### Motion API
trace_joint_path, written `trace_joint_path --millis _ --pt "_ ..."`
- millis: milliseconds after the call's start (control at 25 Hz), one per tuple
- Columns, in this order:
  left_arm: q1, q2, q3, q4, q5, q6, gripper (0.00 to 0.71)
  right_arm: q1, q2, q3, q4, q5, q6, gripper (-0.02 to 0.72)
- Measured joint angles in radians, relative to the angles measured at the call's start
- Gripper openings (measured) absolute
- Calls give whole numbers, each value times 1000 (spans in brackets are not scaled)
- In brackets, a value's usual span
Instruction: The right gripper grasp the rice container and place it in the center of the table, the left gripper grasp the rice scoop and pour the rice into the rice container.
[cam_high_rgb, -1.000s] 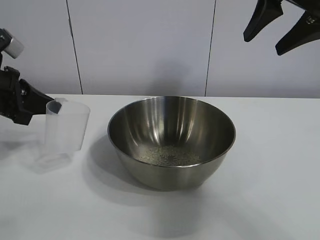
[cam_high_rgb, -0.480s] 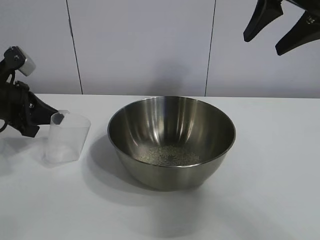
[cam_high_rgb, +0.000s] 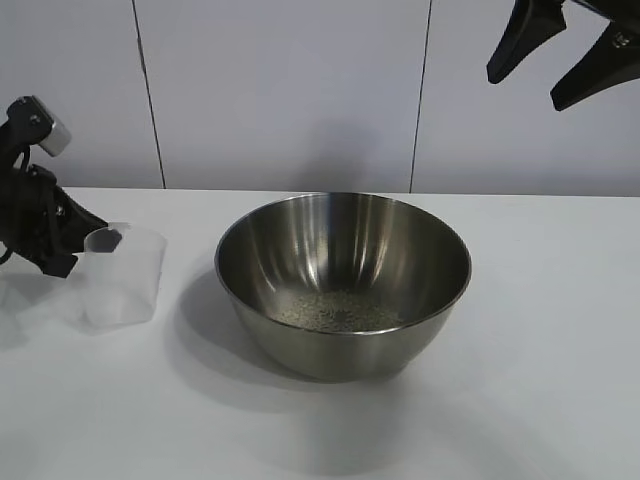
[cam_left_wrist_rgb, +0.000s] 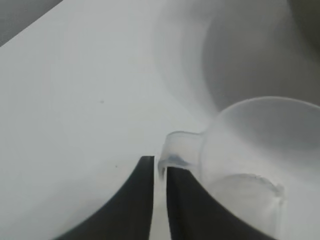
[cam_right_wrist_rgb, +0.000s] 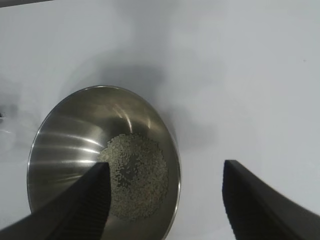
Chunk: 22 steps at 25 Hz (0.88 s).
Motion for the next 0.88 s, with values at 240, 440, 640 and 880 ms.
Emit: trace_joint_path --millis 240,440,640,880 --pt "0 -1 0 25 -132 -84 333 0 0 0 0 0 0 442" --pt "0 -63 0 14 -272 -249 333 0 0 0 0 -7 0 442" --pt "2 -162 -22 -5 -300 -719 333 0 0 0 0 -15 0 442" --pt "2 -194 -94 -5 -38 -1210 333 0 0 0 0 -16 0 442"
